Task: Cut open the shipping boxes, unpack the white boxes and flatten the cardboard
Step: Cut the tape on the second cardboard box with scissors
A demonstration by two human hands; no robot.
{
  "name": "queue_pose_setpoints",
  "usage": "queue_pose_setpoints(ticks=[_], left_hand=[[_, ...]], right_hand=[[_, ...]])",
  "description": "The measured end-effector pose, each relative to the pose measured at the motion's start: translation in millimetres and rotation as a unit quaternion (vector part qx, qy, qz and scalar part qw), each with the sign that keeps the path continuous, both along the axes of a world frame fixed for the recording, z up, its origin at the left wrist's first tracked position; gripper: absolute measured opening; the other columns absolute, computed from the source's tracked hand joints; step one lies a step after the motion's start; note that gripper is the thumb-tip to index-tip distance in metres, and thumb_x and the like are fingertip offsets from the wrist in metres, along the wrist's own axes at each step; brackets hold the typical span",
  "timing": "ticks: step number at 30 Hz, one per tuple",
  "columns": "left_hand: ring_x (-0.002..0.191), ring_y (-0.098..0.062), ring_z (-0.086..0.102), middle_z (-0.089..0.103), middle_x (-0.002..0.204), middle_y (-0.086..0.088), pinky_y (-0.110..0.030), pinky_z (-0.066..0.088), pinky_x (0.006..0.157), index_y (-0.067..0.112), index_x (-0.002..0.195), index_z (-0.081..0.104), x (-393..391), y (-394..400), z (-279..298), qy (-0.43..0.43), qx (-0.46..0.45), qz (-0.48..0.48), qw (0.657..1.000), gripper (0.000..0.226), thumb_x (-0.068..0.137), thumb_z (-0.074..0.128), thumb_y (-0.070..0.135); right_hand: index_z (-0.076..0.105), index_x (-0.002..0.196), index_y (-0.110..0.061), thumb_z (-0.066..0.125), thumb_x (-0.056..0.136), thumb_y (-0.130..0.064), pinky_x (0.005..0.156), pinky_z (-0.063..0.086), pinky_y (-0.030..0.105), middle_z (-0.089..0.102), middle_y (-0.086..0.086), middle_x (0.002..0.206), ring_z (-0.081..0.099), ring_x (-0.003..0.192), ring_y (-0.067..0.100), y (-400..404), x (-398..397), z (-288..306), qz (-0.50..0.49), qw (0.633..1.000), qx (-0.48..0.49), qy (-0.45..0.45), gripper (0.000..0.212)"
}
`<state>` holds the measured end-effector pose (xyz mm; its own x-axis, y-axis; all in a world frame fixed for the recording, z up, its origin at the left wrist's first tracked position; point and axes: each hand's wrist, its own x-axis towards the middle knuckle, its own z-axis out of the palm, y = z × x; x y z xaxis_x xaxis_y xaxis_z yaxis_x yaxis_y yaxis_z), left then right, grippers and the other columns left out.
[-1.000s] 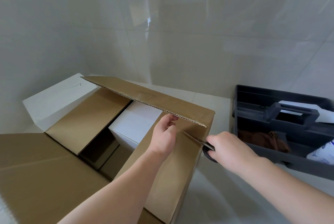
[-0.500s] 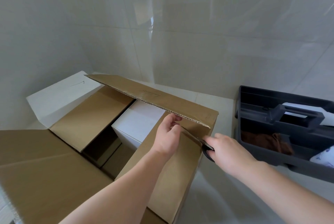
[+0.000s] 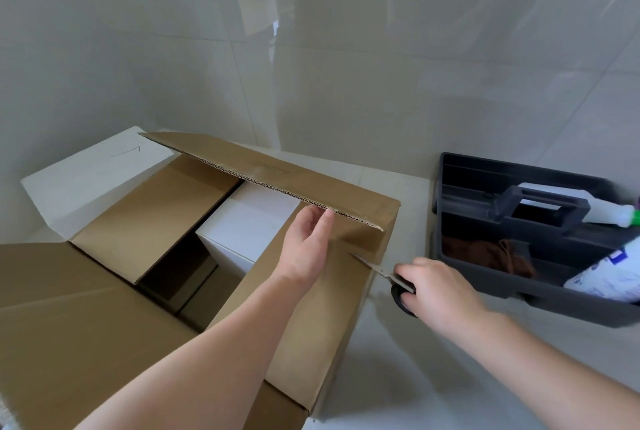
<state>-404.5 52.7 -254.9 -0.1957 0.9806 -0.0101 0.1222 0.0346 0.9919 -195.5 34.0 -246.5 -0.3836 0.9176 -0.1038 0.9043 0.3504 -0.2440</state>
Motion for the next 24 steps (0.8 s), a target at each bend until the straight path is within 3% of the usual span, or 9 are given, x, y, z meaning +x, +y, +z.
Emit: queue_pose_setpoints(ticks=[4,10,12,15,19,24], left_hand=[[0.096,-0.021,0.058,0.063,0.105,-0.006,-0.024,0.045,0.084,0.015,0.103,0.058,3.3,-1.4,-1.8,0.017,-0.005,0.003,1.0,0.023,0.097,0.049,0.036],[0.093,-0.009,0.06,0.065,0.101,0.004,-0.028,0.046,0.09,0.025,0.099,0.057,8.2,-2.8,-6.5,0.024,-0.002,0.012,1.0,0.013,0.097,0.048,0.034],[0.091,-0.006,0.06,0.065,0.099,0.008,-0.026,0.046,0.089,0.028,0.098,0.057,7.8,-1.9,-8.3,0.03,0.0,0.018,0.999,0.011,0.097,0.047,0.035],[0.089,-0.003,0.059,0.065,0.096,0.013,-0.023,0.043,0.084,0.03,0.095,0.056,9.1,-1.2,-11.6,0.047,0.0,0.024,0.999,0.015,0.097,0.044,0.038],[0.09,-0.008,0.06,0.064,0.094,0.014,-0.027,0.045,0.085,0.031,0.09,0.055,12.1,-7.6,-21.0,0.06,-0.015,0.022,0.998,0.023,0.094,0.038,0.047],[0.085,0.004,0.058,0.064,0.091,0.019,-0.022,0.042,0.079,0.031,0.088,0.054,7.9,-11.7,-28.0,0.076,-0.032,0.023,0.996,0.025,0.092,0.04,0.05]], right_hand=[[0.061,0.084,-0.021,0.06,0.078,-0.022,0.062,0.039,0.032,0.056,-0.002,0.081,0.057,0.083,0.025,-18.1,24.1,-18.6,-0.067,0.997,-0.028,0.009,0.007],[0.052,0.074,-0.022,0.064,0.082,-0.028,0.062,0.037,0.028,0.06,0.006,0.086,0.059,0.085,0.027,-26.6,38.5,-63.3,-0.136,0.977,-0.147,-0.076,0.015],[0.063,0.087,-0.016,0.063,0.084,-0.027,0.068,0.04,0.027,0.063,0.009,0.095,0.061,0.093,0.027,-27.1,36.9,-76.8,-0.144,0.97,-0.173,-0.094,0.011],[0.065,0.102,-0.009,0.061,0.087,-0.023,0.072,0.042,0.025,0.065,0.01,0.106,0.062,0.1,0.027,-31.0,36.3,-92.7,-0.163,0.96,-0.203,-0.107,0.022],[0.063,0.107,-0.007,0.056,0.089,-0.016,0.069,0.038,0.023,0.063,0.009,0.106,0.062,0.103,0.025,-36.7,37.5,-105.5,-0.187,0.948,-0.226,-0.124,0.021],[0.063,0.105,-0.006,0.057,0.084,-0.014,0.069,0.039,0.023,0.063,0.011,0.112,0.062,0.103,0.026,-41.4,35.5,-124.2,-0.192,0.941,-0.247,-0.129,0.023]])
